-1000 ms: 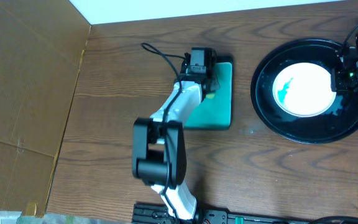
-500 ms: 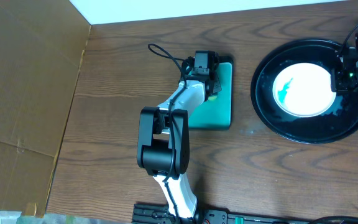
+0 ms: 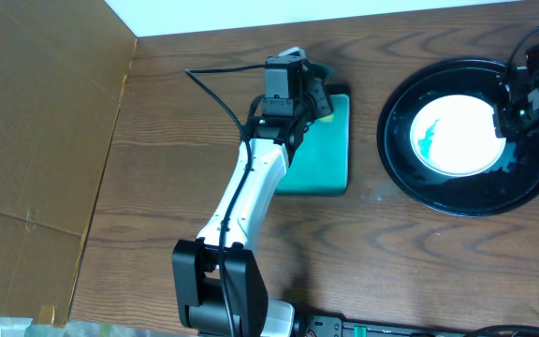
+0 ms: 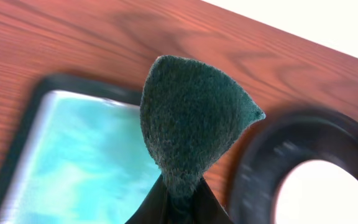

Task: Clean dirty plates on tray and stack at the side
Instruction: 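Dip the sponge into the soapy tray with the left gripper, then scrub the plate held by the right gripper with the left sponge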

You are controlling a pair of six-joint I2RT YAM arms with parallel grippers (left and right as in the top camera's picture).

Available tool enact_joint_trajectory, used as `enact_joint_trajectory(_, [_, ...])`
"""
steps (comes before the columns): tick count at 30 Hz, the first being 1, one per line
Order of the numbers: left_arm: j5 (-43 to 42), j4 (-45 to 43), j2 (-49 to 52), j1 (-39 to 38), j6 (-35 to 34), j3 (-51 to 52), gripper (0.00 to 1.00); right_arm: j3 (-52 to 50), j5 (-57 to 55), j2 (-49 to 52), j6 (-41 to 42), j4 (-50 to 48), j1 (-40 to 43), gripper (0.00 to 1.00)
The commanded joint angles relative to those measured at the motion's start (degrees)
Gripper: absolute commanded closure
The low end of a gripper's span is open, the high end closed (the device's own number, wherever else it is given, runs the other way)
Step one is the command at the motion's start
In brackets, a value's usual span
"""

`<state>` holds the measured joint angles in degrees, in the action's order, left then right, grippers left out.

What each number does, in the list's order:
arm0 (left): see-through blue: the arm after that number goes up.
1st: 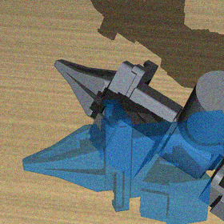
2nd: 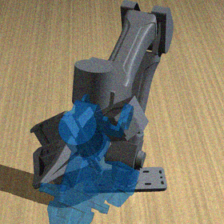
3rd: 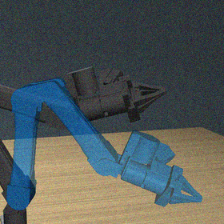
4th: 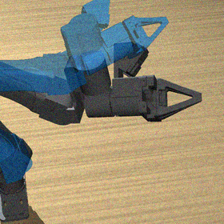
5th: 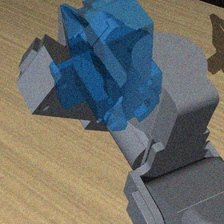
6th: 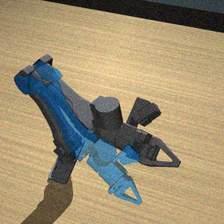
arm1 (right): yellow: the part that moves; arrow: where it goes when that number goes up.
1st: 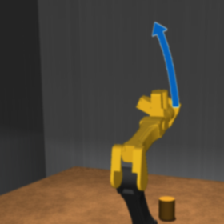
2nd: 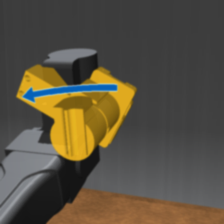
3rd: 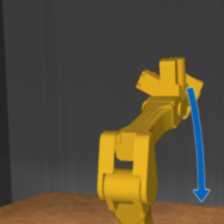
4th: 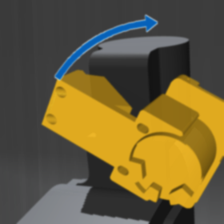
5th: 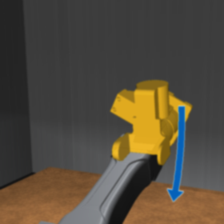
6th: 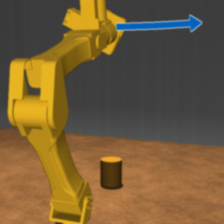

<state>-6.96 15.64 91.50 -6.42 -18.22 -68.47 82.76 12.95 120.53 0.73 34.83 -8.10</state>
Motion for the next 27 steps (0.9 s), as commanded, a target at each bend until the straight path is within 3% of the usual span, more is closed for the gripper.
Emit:
enact_joint_trajectory(1, [-10.38,0.28,0.98,-2.89,-2.36,-0.11,0.93,0.50,-1.95,1.53,-1.42,-0.17,-2.58,0.99])
enact_joint_trajectory(9, [-9.01,-4.72,2.84,-13.31,-3.63,-0.11,0.93,0.48,-1.99,1.53,5.03,-2.75,-4.68,0.99])
enact_joint_trajectory(14, [-2.95,-11.17,7.89,-19.50,-10.25,-0.11,0.93,0.48,-1.99,1.53,5.03,-2.08,-4.98,0.99])
enact_joint_trajectory(27, [-0.92,-21.75,23.32,-25.24,-15.54,-0.11,0.93,0.48,-2.01,1.53,5.03,-1.03,-4.96,0.99])
